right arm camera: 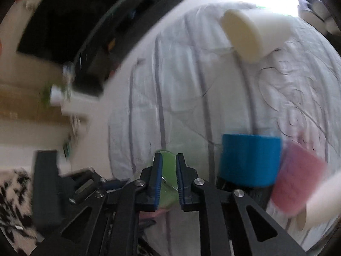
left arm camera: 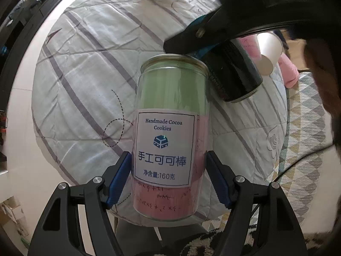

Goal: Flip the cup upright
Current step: 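Lift the jar with the left gripper and rotate it open end up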

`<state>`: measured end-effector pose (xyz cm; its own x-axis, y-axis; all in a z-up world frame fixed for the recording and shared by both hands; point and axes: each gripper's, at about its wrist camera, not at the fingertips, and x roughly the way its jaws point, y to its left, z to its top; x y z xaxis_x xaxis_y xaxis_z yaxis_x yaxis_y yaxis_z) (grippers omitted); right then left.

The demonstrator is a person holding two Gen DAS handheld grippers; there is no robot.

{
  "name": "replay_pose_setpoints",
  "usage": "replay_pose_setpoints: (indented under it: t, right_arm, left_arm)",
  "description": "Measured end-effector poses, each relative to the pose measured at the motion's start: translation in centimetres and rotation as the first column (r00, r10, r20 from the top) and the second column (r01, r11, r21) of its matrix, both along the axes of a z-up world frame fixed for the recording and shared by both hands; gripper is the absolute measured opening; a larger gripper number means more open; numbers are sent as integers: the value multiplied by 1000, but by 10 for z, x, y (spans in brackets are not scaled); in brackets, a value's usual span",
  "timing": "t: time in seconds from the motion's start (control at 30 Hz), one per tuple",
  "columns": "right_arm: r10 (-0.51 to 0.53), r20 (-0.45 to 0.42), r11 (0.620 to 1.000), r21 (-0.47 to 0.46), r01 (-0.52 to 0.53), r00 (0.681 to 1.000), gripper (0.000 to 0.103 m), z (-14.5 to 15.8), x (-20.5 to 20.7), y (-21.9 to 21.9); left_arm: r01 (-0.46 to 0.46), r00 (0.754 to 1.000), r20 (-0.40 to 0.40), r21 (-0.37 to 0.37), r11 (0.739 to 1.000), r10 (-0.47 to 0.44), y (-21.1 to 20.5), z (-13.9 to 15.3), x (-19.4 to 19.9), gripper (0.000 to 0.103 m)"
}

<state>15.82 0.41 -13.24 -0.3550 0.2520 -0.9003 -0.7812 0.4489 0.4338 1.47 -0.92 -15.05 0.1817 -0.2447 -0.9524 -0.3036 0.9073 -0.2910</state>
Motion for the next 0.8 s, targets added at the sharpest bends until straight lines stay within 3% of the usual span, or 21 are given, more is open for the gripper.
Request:
replay_pose_setpoints:
  t: [0.07, 0.27, 0.4, 0.53, 0.63, 0.8]
  right_arm:
    - [88, -27, 993, -72, -89, 996, 11, -14, -3, 14]
    - [216, -184, 968, -90, -236, 959, 9, -26, -4, 33]
    - [299, -291, 951, 9, -310, 909, 8, -12, -32, 33]
    - [274, -230, 959, -11, -285, 934, 7, -2, -44, 22]
    - [210, -218, 977, 24, -210, 953, 7, 8, -39, 7]
    - [162, -126, 985, 72, -154, 979, 7, 43, -32, -5]
  left_arm:
    - [-6, 1000, 0, -8, 1000, 6, 5, -1, -5, 72]
    - [-18, 1000, 13, -23, 1000, 19, 9, 1, -15, 72]
    - [-35, 999, 24, -4, 999, 36, 14, 3, -15, 70]
    - [2, 997, 78, 67, 998, -7, 11, 15, -12, 70]
    - [-4, 993, 119, 62, 998, -3, 14, 23, -6, 71]
    - [19, 975, 221, 81, 997, -36, 16, 46, 4, 72]
